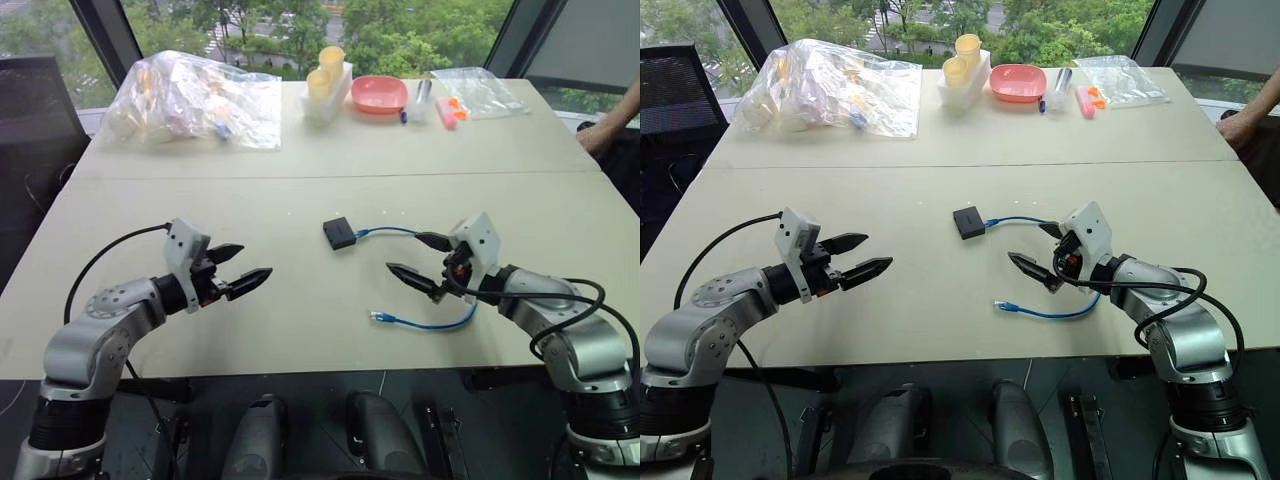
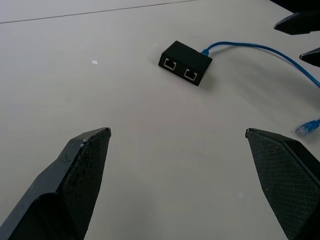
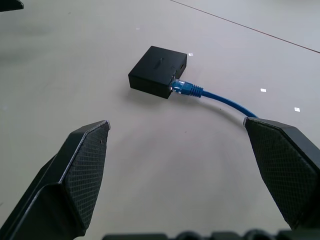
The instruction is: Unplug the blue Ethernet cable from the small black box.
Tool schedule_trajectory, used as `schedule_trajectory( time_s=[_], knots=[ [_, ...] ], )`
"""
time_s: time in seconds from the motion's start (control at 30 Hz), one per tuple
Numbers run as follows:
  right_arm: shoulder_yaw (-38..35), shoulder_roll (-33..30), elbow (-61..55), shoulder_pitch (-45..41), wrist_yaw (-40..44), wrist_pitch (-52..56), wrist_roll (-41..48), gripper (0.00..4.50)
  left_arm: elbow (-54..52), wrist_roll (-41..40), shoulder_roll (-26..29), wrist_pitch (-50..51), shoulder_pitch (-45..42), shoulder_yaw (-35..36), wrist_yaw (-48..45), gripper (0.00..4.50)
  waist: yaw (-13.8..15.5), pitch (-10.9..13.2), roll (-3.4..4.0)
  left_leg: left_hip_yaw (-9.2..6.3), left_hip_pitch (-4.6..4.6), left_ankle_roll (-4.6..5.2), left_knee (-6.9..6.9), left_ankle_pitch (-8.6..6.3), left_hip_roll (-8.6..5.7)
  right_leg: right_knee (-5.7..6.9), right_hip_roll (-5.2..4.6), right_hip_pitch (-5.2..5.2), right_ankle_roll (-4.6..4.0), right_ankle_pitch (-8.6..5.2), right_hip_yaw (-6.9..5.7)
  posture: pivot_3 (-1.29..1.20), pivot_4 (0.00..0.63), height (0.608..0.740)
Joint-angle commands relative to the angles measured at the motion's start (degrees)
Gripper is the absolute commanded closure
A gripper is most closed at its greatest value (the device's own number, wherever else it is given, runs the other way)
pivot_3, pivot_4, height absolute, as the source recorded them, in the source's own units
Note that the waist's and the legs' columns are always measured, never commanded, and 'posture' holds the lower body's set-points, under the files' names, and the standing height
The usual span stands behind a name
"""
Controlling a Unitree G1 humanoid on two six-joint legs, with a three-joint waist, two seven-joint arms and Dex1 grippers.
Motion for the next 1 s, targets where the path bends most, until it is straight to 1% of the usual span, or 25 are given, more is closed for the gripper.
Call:
schedule_trajectory(
  time_s=[0.03,0.43,0.57,0.67,0.77,0.9,1.0],
  knots=[
    [0.0,0.2,-3.1,-0.4,-0.6,0.1,0.3,0.00,0.1,0.2,0.8,-2.2,-1.1,1.0,-1.2,0.04,0.0,0.0,0.00,0.00,0.00,0.00,0.00,0.00,0.00,0.00,0.00,0.00,0.00,0.00,0.00,0.00,0.150,0.740],
    [0.3,0.1,-2.1,-1.2,-0.4,-0.4,-0.1,0.00,1.9,1.7,0.3,-4.2,-1.8,0.1,-1.4,0.04,0.0,0.0,0.00,0.00,0.00,0.00,0.00,0.00,0.00,0.00,0.00,0.00,0.00,0.00,0.00,0.00,0.150,0.740],
    [1.3,-0.6,1.0,-3.6,1.3,-2.4,-1.1,0.00,3.3,2.7,1.2,-5.5,-3.3,0.1,-2.4,0.04,0.0,0.0,0.00,0.00,0.00,0.00,0.00,0.00,0.00,0.00,0.00,0.00,0.00,0.00,0.00,0.00,0.150,0.740],
    [3.4,0.1,7.5,-10.6,4.2,-3.5,-1.7,0.00,6.1,3.3,3.5,-7.3,-5.8,0.0,-6.3,0.04,-0.2,0.0,0.00,0.01,0.00,0.00,0.06,0.00,-0.08,0.00,0.02,-0.01,-0.05,0.03,-0.01,0.00,0.150,0.740],
    [6.1,0.8,16.1,-17.1,7.8,-7.4,-4.1,0.00,7.5,2.8,7.6,-7.4,-6.9,-1.2,-12.7,0.04,-0.4,0.0,0.00,0.06,0.03,0.00,0.05,0.00,-0.05,0.01,0.06,-0.03,-0.11,0.07,0.00,0.00,0.150,0.740],
    [11.5,0.8,30.5,-24.9,13.3,-14.6,-10.2,0.00,9.3,1.4,11.5,-6.3,-9.8,-1.5,-19.0,0.04,-0.2,0.0,0.00,0.06,-0.02,0.00,-0.08,0.00,-0.05,0.00,0.10,-0.11,-0.10,0.06,-0.01,0.00,0.150,0.740],
    [15.8,3.5,44.1,-32.3,16.5,-21.1,-15.3,0.00,10.8,1.0,12.8,-5.5,-12.0,-1.2,-21.1,0.04,-0.2,0.0,-0.01,0.08,-0.06,0.01,-0.06,0.01,-0.07,-0.01,0.08,-0.12,-0.08,0.05,-0.01,0.00,0.150,0.740]
  ],
)
